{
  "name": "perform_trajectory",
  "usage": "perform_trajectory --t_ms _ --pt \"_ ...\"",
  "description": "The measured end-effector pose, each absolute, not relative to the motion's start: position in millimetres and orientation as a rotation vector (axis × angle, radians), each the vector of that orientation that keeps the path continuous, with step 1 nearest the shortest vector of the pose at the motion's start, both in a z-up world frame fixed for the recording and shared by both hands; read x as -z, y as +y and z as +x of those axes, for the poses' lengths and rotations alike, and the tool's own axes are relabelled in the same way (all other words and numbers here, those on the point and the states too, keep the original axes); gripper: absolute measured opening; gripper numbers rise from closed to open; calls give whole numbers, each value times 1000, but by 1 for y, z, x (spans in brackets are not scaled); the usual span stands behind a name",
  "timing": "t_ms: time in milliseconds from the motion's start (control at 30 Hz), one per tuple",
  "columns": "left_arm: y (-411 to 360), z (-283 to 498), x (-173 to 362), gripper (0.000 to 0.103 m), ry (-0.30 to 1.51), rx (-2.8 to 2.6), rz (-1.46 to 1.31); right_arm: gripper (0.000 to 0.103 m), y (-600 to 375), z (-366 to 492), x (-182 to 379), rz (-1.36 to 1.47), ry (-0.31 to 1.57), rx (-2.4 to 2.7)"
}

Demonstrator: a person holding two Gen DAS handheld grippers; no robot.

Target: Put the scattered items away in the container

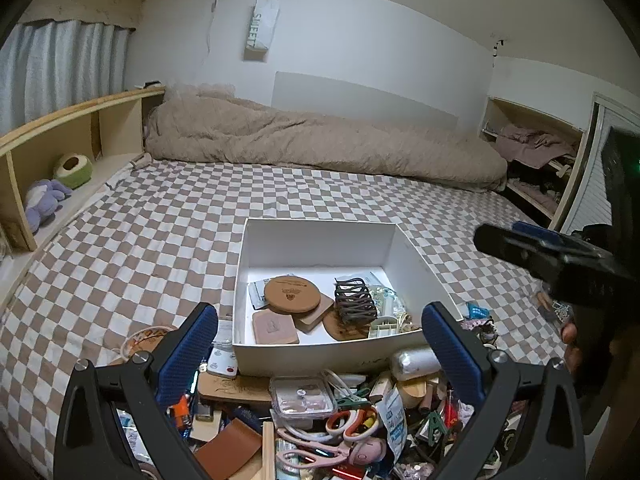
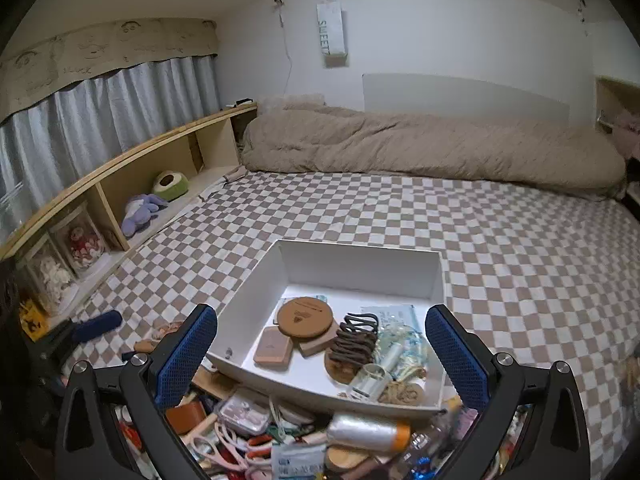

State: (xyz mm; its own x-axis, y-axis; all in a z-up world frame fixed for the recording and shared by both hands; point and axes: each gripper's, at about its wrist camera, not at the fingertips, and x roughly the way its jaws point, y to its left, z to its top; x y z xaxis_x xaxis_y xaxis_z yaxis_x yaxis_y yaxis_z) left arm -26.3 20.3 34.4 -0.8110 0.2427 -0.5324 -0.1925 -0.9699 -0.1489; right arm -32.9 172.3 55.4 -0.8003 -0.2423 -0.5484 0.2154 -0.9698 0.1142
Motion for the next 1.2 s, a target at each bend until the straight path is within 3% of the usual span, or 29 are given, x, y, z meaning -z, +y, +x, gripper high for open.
perform_trajectory --t_ms 333,1200 --pt "19 10 -43 103 -53 -2843 -764 103 173 19 -54 766 3 2818" --pt "16 70 -38 103 1 -2898 -699 103 195 106 -31 683 -37 2936"
